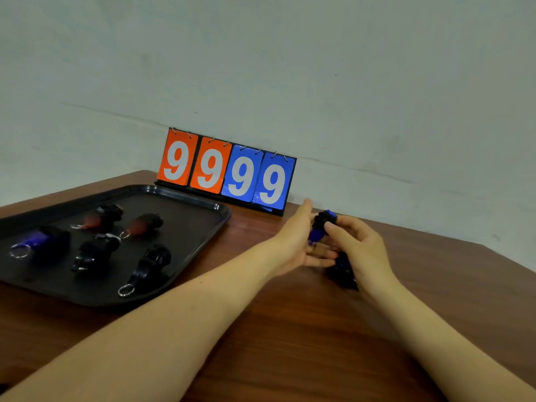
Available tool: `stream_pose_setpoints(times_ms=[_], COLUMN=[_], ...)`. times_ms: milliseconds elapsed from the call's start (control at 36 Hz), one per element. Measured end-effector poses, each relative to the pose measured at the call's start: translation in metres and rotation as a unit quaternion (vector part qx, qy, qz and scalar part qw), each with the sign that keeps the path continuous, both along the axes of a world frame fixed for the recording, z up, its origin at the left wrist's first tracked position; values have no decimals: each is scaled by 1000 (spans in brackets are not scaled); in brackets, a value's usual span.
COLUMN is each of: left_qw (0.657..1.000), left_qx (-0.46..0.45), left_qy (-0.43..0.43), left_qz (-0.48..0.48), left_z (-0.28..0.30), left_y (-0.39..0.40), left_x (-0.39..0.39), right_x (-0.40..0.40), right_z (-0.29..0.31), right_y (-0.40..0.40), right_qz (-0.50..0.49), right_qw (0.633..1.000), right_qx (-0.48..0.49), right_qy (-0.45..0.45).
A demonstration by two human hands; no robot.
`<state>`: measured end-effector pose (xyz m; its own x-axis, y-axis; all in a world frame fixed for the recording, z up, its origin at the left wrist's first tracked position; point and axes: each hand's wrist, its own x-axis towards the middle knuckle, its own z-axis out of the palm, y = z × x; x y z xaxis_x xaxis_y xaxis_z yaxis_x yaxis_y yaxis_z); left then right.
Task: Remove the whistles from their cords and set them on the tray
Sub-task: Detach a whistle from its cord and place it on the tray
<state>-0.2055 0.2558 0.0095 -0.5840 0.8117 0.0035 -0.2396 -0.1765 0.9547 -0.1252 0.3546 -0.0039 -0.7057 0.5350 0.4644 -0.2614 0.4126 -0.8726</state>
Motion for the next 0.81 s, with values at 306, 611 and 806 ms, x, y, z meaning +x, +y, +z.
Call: stream_pose_setpoints(times_ms=[306,611,806], left_qw=[924,913,808], left_qx=[-7,-14,-203], left_qy=[253,275,444], left_qz=[285,301,330], left_z=[12,74,75], left_y=[-27,-65,-184], left_x=[-13,-10,-50], right_x=[3,-46,-89], right_z=[3,25,31], right_y=[-9,-70,-139], right_qz=[19,70,72], right_qw=[995,990,991], right_qx=[-96,-23,-19], right_qy=[-24,-120,-111])
